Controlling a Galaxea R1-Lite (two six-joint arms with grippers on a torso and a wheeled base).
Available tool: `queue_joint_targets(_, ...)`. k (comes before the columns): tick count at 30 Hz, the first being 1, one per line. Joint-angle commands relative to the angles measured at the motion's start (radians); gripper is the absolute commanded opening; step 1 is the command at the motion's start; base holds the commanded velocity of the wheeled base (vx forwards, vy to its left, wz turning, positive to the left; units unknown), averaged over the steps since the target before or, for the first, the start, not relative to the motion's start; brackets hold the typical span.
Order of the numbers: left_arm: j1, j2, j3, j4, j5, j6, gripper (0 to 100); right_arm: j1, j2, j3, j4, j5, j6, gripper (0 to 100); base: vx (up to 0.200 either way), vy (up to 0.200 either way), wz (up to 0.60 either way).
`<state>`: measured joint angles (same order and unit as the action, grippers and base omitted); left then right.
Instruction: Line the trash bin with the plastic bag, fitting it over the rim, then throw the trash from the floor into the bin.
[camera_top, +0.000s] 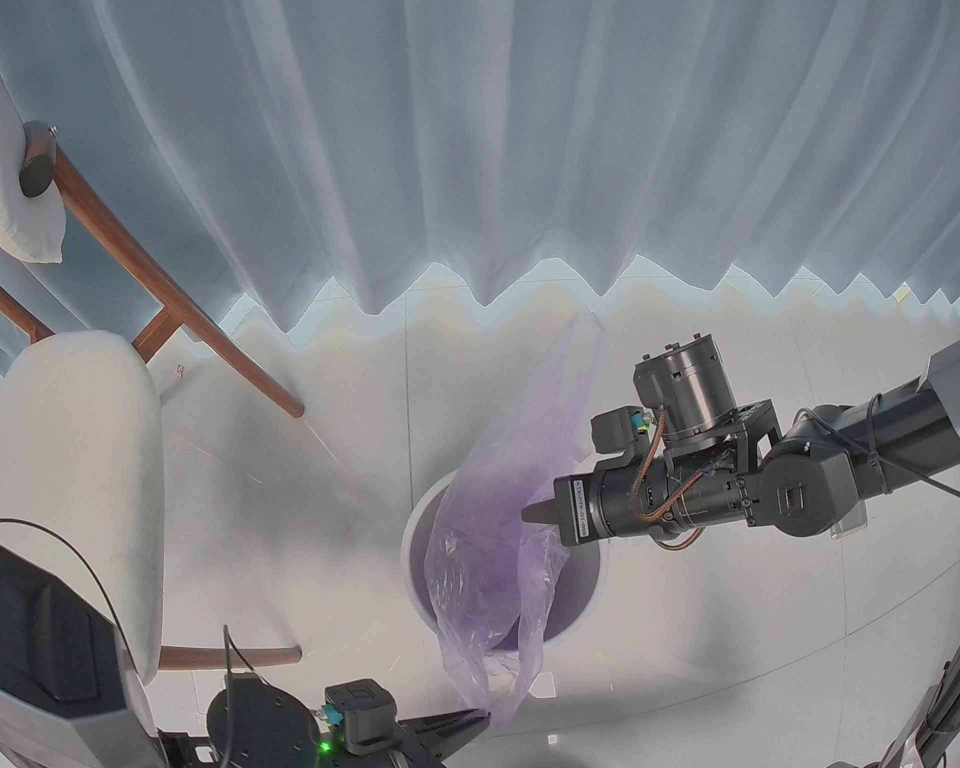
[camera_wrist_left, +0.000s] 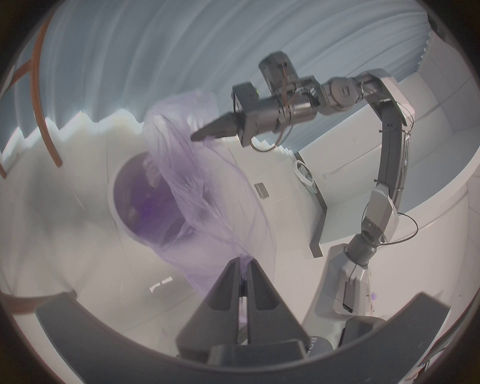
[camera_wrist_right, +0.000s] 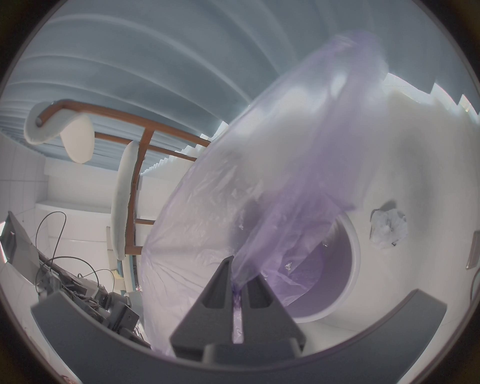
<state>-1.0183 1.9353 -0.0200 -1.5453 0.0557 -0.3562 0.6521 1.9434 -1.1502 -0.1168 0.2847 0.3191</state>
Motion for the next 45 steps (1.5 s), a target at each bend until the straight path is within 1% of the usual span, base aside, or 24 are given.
queue_joint_targets(1, -0.051, 0.059, 0.006, -0.002, 0.032, -0.050, 0, 0.011, 0.000, 0.047, -0.009, 0.008, -0.014, 0, 0.000, 0.000, 0.00)
queue_joint_targets(4, -0.046, 0.053, 0.006, -0.002, 0.061, -0.079, 0, -0.002, -0.004, 0.075, -0.011, 0.007, -0.014, 0, 0.000, 0.000, 0.00)
queue_joint_targets(5, -0.046, 0.053, 0.006, -0.002, 0.061, -0.081, 100, -0.003, -0.004, 0.076, -0.011, 0.007, -0.014, 0, 0.000, 0.000, 0.00)
queue_joint_targets(8, -0.045, 0.022, 0.000, -0.002, 0.070, -0.104, 100, -0.008, -0.012, 0.110, -0.023, 0.005, -0.014, 0, 0.000, 0.000, 0.00)
queue_joint_targets(10, -0.034, -0.056, -0.005, -0.001, 0.102, -0.130, 100, -0.020, -0.017, 0.162, -0.073, 0.005, -0.015, 0, 0.000, 0.000, 0.00)
queue_joint_targets(12, -0.006, -0.105, -0.012, -0.001, 0.116, -0.150, 100, -0.022, -0.017, 0.191, -0.113, 0.005, -0.017, 0, 0.000, 0.000, 0.00)
queue_joint_targets(14, 0.075, -0.141, -0.038, 0.005, 0.115, -0.150, 100, -0.022, -0.015, 0.221, -0.164, 0.005, -0.015, 0, 0.000, 0.000, 0.00)
queue_joint_targets(17, 0.185, -0.137, -0.080, 0.010, 0.098, -0.147, 100, -0.020, -0.015, 0.236, -0.190, 0.005, -0.015, 0, 0.000, 0.000, 0.00)
queue_joint_targets(20, 0.276, -0.116, -0.124, 0.017, 0.029, -0.138, 100, -0.020, -0.015, 0.234, -0.190, 0.004, -0.015, 0, 0.000, 0.000, 0.00)
queue_joint_targets(22, 0.328, -0.114, -0.153, 0.031, -0.010, -0.090, 100, -0.020, -0.015, 0.234, -0.190, 0.004, -0.015, 0, 0.000, 0.000, 0.00)
queue_joint_targets(24, 0.369, -0.121, -0.175, 0.050, -0.028, -0.046, 100, -0.020, -0.015, 0.234, -0.192, 0.004, -0.015, 0, 0.000, 0.000, 0.00)
queue_joint_targets(26, 0.368, -0.139, -0.167, 0.091, -0.034, -0.043, 100, -0.020, -0.014, 0.234, -0.192, 0.004, -0.014, 0, 0.000, 0.000, 0.00)
queue_joint_targets(28, 0.346, -0.159, -0.146, 0.116, -0.033, -0.044, 100, -0.020, -0.012, 0.233, -0.192, 0.004, -0.014, 0, 0.000, 0.000, 0.00)
queue_joint_targets(29, 0.241, -0.184, -0.057, 0.134, -0.028, -0.056, 100, -0.020, -0.008, 0.230, -0.192, 0.002, -0.014, 0, 0.000, 0.000, 0.00)
queue_joint_targets(30, 0.181, -0.191, -0.011, 0.134, -0.024, -0.066, 100, -0.020, -0.008, 0.231, -0.192, 0.002, -0.014, 0, 0.000, 0.000, 0.00)
queue_joint_targets(31, 0.145, -0.193, 0.020, 0.134, -0.022, -0.075, 100, -0.020, -0.008, 0.231, -0.192, 0.002, -0.014, 0, 0.000, 0.000, 0.00)
queue_joint_targets(32, 0.064, -0.208, 0.020, 0.179, -0.013, -0.125, 100, -0.020, -0.008, 0.228, -0.192, 0.002, -0.014, 0, 0.000, 0.000, 0.00)
queue_joint_targets(33, 0.037, -0.226, 0.020, 0.208, 0.001, -0.168, 100, -0.020, -0.006, 0.227, -0.192, 0.002, -0.014, 0, 0.000, 0.000, 0.00)
queue_joint_targets(34, 0.029, -0.262, 0.018, 0.237, 0.010, -0.205, 100, -0.020, -0.006, 0.227, -0.192, 0.002, -0.014, 0, 0.000, 0.000, 0.00)
queue_joint_targets(37, 0.035, -0.288, 0.020, 0.261, 0.019, -0.225, 100, -0.020, -0.006, 0.224, -0.192, 0.002, -0.014, 0, 0.000, 0.000, 0.00)
queue_joint_targets(41, 0.060, -0.352, 0.003, 0.240, 0.012, -0.320, 100, -0.022, -0.012, 0.234, -0.192, 0.002, -0.014, 0, 0.000, 0.000, 0.00)
queue_joint_targets(43, 0.112, -0.400, -0.028, 0.232, 0.006, -0.360, 100, -0.023, -0.014, 0.236, -0.192, 0.002, -0.012, 0, 0.000, 0.000, 0.00)
queue_joint_targets(45, 0.193, -0.429, -0.071, 0.243, -0.024, -0.380, 100, -0.025, -0.015, 0.244, -0.192, 0.001, -0.012, 0, 0.000, 0.000, 0.00)
